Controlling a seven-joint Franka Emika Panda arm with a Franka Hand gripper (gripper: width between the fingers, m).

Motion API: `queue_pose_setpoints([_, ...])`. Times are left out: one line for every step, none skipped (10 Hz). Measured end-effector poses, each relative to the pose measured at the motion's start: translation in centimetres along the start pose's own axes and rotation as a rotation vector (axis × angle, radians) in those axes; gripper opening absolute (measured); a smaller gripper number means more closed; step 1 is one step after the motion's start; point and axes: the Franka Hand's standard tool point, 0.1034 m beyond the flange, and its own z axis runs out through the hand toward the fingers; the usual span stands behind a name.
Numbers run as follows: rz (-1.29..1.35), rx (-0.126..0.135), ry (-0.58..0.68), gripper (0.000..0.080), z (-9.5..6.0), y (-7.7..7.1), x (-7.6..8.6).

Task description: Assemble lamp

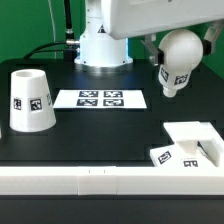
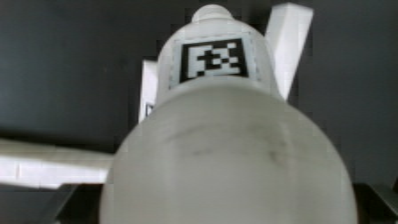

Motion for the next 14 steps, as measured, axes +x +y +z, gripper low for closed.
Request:
queue_pose_setpoints([-0.003,-0.018,0.084,0.0577,0.2,0.5,0.2])
queue_pose_setpoints([0.003,-0.032,0.145,0.0577,0.3,0.8,0.1])
queue_pose_setpoints([-0.001,-0.05,0.208,0.0577,0.2,0.9,0.6])
queue_pose_setpoints([-0.013,-0.072,0.3,0.0577,-0.1,0.7,1.3])
queue_pose_setpoints([-0.025,-0.075,0.304,0.0577,-0.3,0.7,1.5])
queue_pose_setpoints([-0.028,-0.074,0.306,0.0577,-0.9,1.0,2.3])
queue_pose_setpoints([-0.027,-0.072,0.315,0.0577,-1.0,1.0,3.1])
queue_pose_setpoints([-0.026,-0.068,0.309,0.0577,-0.3,0.6,3.3])
queue_pose_setpoints([-0.027,-0.068,0.308,0.0577,-0.3,0.6,3.3])
queue_pose_setpoints([-0.027,-0.068,0.307,0.0577,-0.2,0.6,3.3])
queue_pose_setpoints([-0.027,-0.068,0.307,0.0577,-0.2,0.6,3.3])
queue_pose_setpoints([-0.036,-0.069,0.315,0.0577,0.0,0.2,3.4])
queue_pose_setpoints([-0.045,-0.072,0.323,0.0577,0.5,0.1,3.5])
queue_pose_setpoints([-0.043,-0.072,0.321,0.0577,0.9,0.2,3.4])
